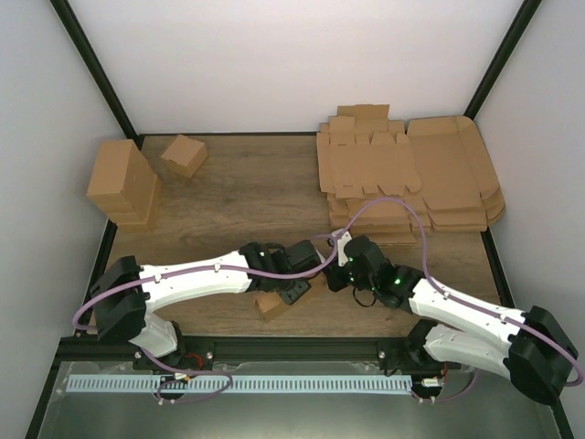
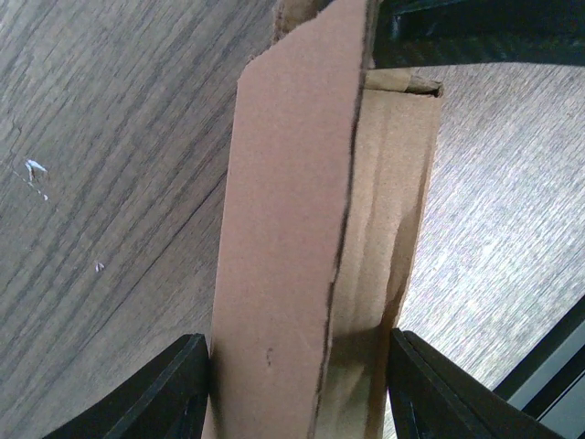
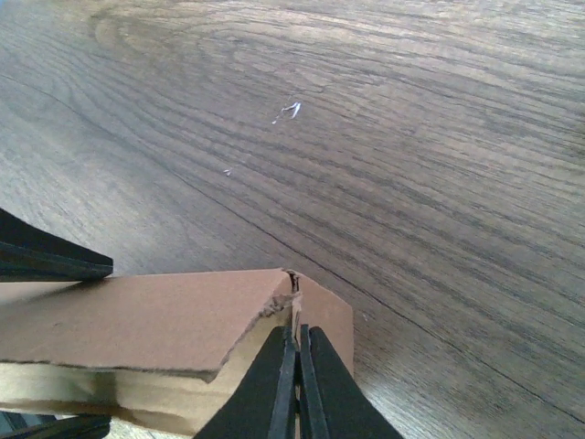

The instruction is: Fold the paper box

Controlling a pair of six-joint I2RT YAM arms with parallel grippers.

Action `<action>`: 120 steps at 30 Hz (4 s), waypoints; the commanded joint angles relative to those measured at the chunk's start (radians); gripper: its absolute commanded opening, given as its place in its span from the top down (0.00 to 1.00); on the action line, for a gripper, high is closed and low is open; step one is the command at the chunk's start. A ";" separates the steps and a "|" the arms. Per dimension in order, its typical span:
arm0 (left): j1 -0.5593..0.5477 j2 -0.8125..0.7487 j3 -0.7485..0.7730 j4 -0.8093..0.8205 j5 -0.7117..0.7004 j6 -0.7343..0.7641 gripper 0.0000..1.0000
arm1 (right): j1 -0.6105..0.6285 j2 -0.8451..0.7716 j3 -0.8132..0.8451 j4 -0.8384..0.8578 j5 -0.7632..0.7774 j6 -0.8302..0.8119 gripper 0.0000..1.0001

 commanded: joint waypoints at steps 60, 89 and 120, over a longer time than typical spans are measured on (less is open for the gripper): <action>-0.002 -0.147 0.165 -0.115 -0.188 -0.118 0.00 | -0.205 -0.144 0.109 -0.168 -0.106 0.159 0.48; -0.001 -0.527 -0.293 -0.080 0.025 -0.712 0.57 | -0.207 0.187 0.307 -0.076 -0.196 -0.080 0.38; -0.001 -0.428 -0.261 -0.125 -0.050 -0.715 0.92 | -0.237 0.416 0.290 0.038 -0.413 -0.025 0.31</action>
